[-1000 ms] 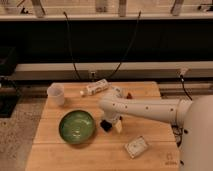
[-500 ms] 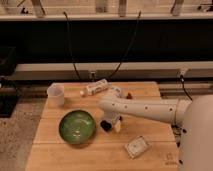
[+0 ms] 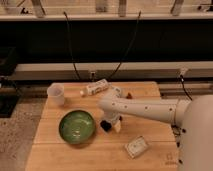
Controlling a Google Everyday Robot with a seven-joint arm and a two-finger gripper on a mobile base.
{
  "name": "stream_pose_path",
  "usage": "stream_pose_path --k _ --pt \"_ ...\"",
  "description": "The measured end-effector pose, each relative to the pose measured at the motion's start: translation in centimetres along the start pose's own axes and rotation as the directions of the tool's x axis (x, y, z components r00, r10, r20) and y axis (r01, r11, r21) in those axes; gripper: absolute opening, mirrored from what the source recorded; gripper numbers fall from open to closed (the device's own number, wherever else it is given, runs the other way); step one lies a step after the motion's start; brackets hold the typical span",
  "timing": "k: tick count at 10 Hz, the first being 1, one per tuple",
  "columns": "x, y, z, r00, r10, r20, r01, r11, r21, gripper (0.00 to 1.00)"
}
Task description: Place the eraser on the white sponge
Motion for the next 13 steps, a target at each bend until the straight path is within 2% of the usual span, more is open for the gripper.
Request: stream_pose_path --k 2,5,11,13 --pt "0.0 0.2 -0.3 1.0 0.0 0.001 0.0 1.0 -0.004 0.07" --pt "0.0 0.1 -0.1 1.0 -0.003 0.002 0.003 1.0 -0.005 0.01" --pt "-0.3 0.4 -0.3 1.0 -0.006 0.006 0.006 1.0 -0.004 0.01" --pt "0.1 2.6 -1.2 1.0 0.017 0.003 -0.017 1.0 0.002 0.01"
